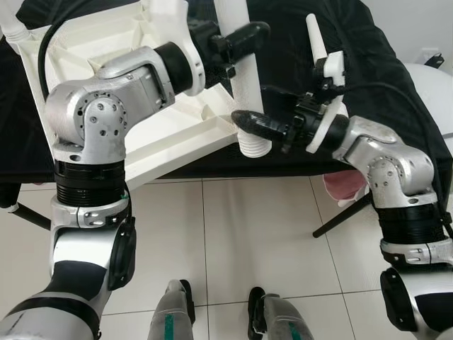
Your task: Building children table
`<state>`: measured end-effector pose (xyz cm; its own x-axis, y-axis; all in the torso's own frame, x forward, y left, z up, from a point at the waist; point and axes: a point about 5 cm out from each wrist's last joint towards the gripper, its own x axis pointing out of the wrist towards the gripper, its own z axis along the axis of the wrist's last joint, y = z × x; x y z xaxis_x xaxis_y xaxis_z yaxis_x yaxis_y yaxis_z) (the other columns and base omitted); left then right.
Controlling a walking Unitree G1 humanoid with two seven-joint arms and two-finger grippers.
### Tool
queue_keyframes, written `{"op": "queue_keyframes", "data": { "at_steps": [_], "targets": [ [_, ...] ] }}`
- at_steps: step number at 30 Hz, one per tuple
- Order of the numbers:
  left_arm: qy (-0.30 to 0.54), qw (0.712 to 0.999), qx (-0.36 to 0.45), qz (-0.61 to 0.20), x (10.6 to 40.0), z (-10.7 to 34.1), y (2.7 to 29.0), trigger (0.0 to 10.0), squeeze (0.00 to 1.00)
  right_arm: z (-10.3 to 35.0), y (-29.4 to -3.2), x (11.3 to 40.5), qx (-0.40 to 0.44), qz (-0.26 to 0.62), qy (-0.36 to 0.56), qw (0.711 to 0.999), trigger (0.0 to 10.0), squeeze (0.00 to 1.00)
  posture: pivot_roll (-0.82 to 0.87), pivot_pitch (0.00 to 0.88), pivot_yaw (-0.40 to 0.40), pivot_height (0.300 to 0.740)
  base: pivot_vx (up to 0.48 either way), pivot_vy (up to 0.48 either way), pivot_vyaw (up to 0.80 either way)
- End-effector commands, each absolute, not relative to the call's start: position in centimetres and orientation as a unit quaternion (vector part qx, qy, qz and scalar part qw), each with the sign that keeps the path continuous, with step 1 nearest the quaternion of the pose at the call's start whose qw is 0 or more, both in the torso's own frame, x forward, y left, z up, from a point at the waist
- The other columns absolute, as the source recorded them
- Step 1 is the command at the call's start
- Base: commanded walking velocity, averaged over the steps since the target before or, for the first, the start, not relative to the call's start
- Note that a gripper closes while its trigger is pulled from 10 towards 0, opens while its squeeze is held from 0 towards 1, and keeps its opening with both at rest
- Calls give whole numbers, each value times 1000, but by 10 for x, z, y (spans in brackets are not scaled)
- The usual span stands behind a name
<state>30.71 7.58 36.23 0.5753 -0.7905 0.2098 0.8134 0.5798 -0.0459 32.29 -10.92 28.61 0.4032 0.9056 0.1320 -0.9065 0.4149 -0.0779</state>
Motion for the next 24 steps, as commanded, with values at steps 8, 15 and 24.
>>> {"op": "queue_keyframes", "data": {
  "at_steps": [8,15,24],
  "targets": [
    [-94,863,-18,-496,294,355,62,10000,0,289,-105,328,-6,535,-49,843,10000,0,-23,174,-19,740,0,0,0],
    [-88,868,19,-488,294,344,66,10000,0,291,-108,328,-11,547,-24,837,10000,0,-29,171,-22,740,0,0,0],
    [-96,875,24,-474,298,348,72,10000,0,280,-108,321,-16,564,-1,826,10000,0,-31,167,-25,740,0,0,0]
  ]
}}
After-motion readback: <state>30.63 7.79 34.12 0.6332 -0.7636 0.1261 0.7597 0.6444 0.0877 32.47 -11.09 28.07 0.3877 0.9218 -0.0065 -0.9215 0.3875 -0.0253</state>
